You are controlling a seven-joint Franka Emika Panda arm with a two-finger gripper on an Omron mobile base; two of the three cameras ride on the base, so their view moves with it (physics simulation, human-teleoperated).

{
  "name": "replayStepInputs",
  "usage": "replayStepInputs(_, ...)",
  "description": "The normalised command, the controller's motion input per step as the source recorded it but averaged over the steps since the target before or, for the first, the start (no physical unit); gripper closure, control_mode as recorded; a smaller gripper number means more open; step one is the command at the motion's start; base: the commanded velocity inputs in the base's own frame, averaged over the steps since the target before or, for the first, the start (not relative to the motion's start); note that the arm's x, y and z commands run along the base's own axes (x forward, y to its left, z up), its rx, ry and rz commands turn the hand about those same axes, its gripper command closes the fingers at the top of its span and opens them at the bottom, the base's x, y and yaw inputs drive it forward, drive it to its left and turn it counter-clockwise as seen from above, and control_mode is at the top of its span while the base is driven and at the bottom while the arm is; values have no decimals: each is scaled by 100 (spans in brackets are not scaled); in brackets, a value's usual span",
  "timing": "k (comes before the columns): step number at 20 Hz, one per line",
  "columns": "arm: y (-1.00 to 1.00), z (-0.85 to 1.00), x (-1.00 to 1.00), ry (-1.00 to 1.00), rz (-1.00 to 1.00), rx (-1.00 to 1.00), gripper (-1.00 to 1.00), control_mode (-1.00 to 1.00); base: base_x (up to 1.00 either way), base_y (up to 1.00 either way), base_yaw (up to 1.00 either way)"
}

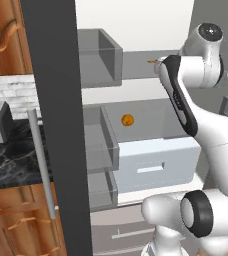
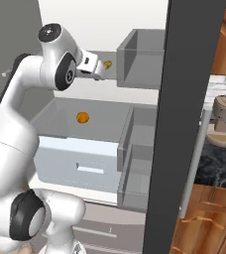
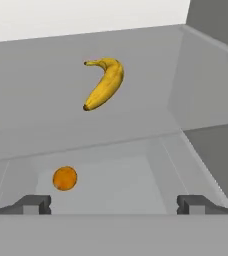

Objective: Retrieve the banana and orange from the fridge and place them into the bowl on the dining table.

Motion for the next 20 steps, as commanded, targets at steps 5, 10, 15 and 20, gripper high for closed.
replayStepInputs(5, -26, 3, 60, 7, -1, 0, -100, -100, 0, 0, 0)
replayStepInputs(10, -12, 0, 67, 2, 0, 0, -100, -100, 0, 0, 0)
replayStepInputs(15, 0, 0, 60, 0, 0, 0, -100, -100, 0, 0, 0)
replayStepInputs(20, 0, -7, 58, 0, 0, 0, -100, -100, 0, 0, 0)
